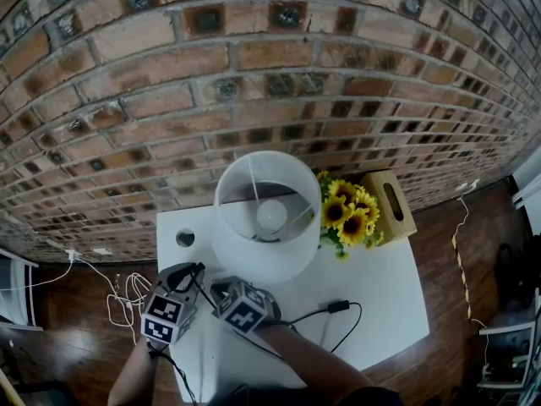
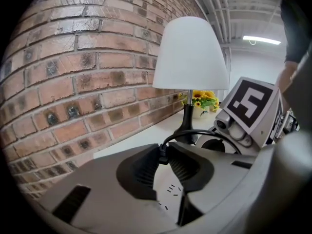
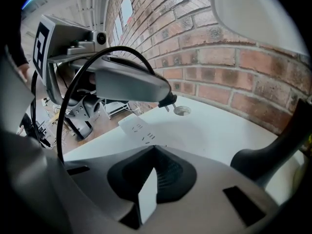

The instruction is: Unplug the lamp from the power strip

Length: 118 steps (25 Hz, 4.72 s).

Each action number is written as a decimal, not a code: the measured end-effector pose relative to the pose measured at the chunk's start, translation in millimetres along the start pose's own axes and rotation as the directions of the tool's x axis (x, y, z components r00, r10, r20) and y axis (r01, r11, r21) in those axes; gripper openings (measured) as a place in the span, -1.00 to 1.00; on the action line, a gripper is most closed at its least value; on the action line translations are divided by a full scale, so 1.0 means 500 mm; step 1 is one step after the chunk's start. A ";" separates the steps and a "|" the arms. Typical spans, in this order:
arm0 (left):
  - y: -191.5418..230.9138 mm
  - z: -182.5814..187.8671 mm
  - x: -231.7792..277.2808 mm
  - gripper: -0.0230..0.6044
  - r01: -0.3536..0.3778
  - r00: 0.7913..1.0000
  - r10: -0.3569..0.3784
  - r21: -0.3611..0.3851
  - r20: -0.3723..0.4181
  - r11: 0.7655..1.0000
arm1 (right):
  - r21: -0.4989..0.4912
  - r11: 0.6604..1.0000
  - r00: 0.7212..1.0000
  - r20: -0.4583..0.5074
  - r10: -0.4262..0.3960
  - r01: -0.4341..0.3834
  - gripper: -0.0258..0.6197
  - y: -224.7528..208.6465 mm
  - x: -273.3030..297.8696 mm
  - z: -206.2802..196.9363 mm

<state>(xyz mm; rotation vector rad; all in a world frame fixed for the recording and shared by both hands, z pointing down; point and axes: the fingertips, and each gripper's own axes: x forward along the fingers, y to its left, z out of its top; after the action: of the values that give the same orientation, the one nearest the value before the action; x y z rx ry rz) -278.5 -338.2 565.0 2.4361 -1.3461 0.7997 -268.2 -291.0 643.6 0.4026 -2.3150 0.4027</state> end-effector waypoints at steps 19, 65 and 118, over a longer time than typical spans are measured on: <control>0.011 0.034 0.015 -0.64 -0.057 0.998 0.058 0.115 -0.003 0.992 | 0.060 0.998 0.998 0.057 0.022 -0.026 -0.91 0.001 -0.005 0.003; 0.172 -0.137 0.152 -0.42 -0.056 0.947 0.089 0.113 -0.309 0.992 | 0.162 0.970 0.980 0.109 0.165 -0.181 -0.91 0.043 -0.076 0.008; 0.102 -0.016 -0.176 -0.88 -0.163 0.986 0.165 -0.274 -0.016 0.948 | 0.058 0.978 0.948 0.263 0.178 -0.199 -0.92 0.200 -0.216 0.064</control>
<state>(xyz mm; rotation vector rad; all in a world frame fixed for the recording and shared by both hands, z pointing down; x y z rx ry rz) -361.3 -300.7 518.9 2.1381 -1.5635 0.5937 -254.7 -195.6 527.8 0.2875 -2.6078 0.5717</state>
